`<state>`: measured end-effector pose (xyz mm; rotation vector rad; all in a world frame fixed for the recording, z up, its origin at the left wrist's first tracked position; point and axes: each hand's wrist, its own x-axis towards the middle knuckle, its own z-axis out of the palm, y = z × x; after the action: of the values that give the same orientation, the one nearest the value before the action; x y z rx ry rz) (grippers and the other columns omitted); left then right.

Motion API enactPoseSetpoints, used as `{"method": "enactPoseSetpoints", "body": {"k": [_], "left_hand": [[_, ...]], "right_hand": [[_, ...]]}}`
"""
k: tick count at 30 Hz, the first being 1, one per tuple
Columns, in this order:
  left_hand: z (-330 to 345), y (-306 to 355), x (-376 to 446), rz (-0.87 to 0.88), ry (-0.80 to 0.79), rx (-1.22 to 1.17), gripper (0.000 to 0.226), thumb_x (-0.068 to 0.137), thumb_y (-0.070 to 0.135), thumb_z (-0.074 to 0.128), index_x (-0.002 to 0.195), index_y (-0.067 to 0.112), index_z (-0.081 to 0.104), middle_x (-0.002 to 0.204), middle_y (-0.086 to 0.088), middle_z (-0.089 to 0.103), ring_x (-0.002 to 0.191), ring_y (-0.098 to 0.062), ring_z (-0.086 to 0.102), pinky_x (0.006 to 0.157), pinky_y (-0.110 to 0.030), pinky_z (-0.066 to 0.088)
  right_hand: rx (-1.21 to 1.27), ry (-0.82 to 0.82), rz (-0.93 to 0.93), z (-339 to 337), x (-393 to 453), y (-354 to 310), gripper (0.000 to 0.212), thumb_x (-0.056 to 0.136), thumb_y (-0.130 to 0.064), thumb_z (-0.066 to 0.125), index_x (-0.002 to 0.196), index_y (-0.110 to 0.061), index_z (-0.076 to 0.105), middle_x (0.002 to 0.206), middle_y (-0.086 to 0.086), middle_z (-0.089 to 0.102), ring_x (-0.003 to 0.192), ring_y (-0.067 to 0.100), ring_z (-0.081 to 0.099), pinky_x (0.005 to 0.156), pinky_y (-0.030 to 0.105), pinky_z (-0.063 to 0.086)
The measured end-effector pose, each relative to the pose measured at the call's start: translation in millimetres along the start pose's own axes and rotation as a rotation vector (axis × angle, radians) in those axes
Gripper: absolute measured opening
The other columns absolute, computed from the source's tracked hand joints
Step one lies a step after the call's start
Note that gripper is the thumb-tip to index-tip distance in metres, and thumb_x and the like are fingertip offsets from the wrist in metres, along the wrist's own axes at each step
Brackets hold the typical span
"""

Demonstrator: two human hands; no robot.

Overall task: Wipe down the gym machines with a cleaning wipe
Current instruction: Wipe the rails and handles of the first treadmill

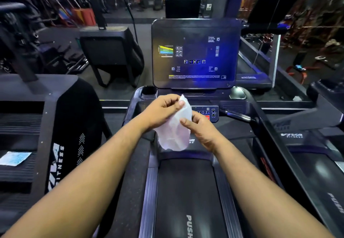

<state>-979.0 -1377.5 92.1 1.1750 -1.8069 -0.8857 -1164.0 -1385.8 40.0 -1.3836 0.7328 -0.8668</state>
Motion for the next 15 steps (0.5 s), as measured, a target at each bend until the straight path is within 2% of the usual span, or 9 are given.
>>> {"method": "enactPoseSetpoints", "body": {"k": [2,4,7,10,13,15], "left_hand": [[-10,-4,3,0.004,0.087,0.11,0.031,0.102,0.034,0.055,0.092,0.006,0.064,0.079,0.008,0.056,0.076,-0.006,0.049,0.073,-0.031,0.041],[-17,-6,2,0.006,0.1,0.161,0.03,0.105,0.026,0.056,0.09,0.0,0.062,0.076,0.004,0.049,0.072,-0.006,0.043,0.069,-0.028,0.037],[-20,-1,1,-0.006,0.008,0.165,0.022,0.103,0.017,0.06,0.087,0.002,0.065,0.073,0.007,0.052,0.068,-0.001,0.044,0.066,-0.02,0.037],[-17,6,8,-0.065,-0.108,0.15,0.014,0.099,0.016,0.066,0.099,0.004,0.072,0.082,0.003,0.069,0.075,-0.001,0.056,0.074,-0.022,0.047],[-19,9,13,-0.093,-0.181,0.233,0.015,0.097,0.025,0.07,0.105,0.014,0.074,0.096,-0.002,0.076,0.086,-0.005,0.064,0.084,-0.031,0.054],[-23,5,12,-0.11,-0.139,0.201,0.02,0.098,0.031,0.068,0.107,0.015,0.074,0.096,0.001,0.076,0.085,-0.006,0.064,0.081,-0.028,0.054]], "right_hand": [[0.004,0.012,0.032,-5,-1,1,0.016,0.084,-0.023,0.078,0.093,-0.013,0.069,0.089,0.002,0.071,0.079,0.014,0.064,0.073,0.031,0.051],[0.051,0.039,0.041,-14,-2,4,0.014,0.081,-0.023,0.077,0.085,-0.015,0.067,0.081,0.003,0.065,0.073,0.014,0.058,0.069,0.029,0.046],[0.157,0.002,0.072,-21,2,2,0.029,0.077,-0.029,0.079,0.096,-0.012,0.065,0.09,0.005,0.068,0.081,0.018,0.061,0.078,0.037,0.051],[0.037,-0.096,0.148,-17,5,-10,0.045,0.081,-0.041,0.076,0.112,-0.009,0.067,0.101,0.011,0.069,0.088,0.021,0.061,0.076,0.037,0.05],[-0.02,-0.09,0.141,-13,6,-15,0.039,0.083,-0.032,0.077,0.109,-0.003,0.072,0.107,0.019,0.073,0.093,0.026,0.064,0.082,0.038,0.047],[0.085,-0.032,0.147,-11,3,-17,0.031,0.083,-0.026,0.074,0.107,-0.006,0.073,0.106,0.015,0.073,0.093,0.024,0.065,0.083,0.038,0.049]]}}
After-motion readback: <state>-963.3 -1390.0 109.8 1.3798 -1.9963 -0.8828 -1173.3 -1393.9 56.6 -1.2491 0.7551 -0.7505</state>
